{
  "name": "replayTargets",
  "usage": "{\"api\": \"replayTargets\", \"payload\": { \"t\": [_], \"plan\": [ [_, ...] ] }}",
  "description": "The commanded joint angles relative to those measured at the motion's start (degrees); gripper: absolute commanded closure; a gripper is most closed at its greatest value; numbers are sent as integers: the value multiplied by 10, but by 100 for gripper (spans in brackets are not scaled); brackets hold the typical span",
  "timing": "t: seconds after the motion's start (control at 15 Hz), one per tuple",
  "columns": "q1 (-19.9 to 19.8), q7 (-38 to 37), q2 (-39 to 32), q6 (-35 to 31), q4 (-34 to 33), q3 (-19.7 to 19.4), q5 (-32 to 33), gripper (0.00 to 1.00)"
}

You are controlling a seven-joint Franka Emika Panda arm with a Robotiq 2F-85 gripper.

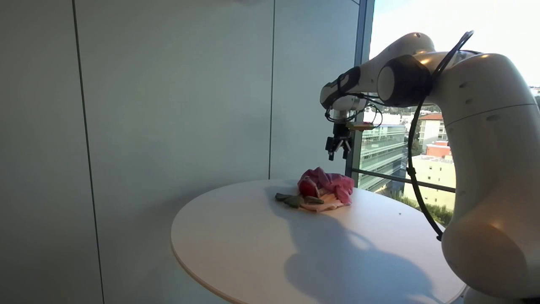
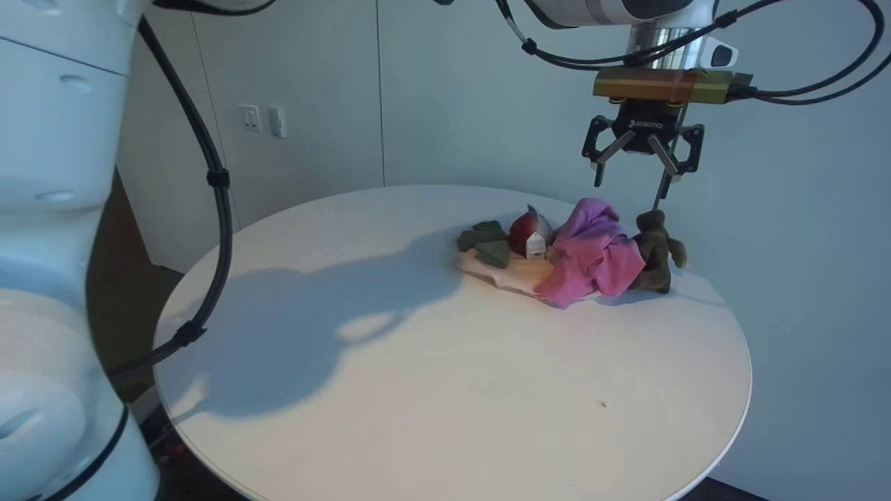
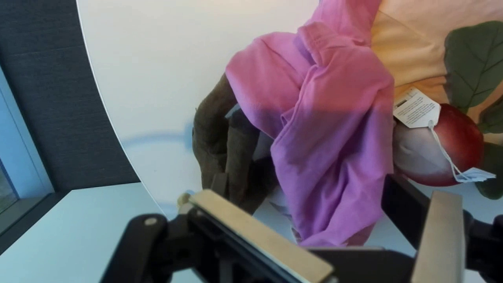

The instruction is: Move the items on the table to the left

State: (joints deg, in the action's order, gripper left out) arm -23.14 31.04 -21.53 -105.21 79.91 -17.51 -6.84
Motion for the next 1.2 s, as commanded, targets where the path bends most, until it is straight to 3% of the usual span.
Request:
{"api": "replayTargets", "payload": {
  "t": [0.0,0.33,0.67,0.8,0.87,0.93,1.13],
  "plan": [
    [-10,-10,-30,31,-46,40,-7,0],
    [-9,-60,-80,73,-85,72,-17,0],
    [-27,-103,-138,144,-123,74,-16,0],
    [-37,-110,-154,143,-135,74,-16,0],
    [-42,-107,-153,136,-134,75,-18,25],
    [-48,-104,-154,134,-137,76,-21,26],
    [-56,-100,-125,129,-116,70,-37,49]
  ]
}}
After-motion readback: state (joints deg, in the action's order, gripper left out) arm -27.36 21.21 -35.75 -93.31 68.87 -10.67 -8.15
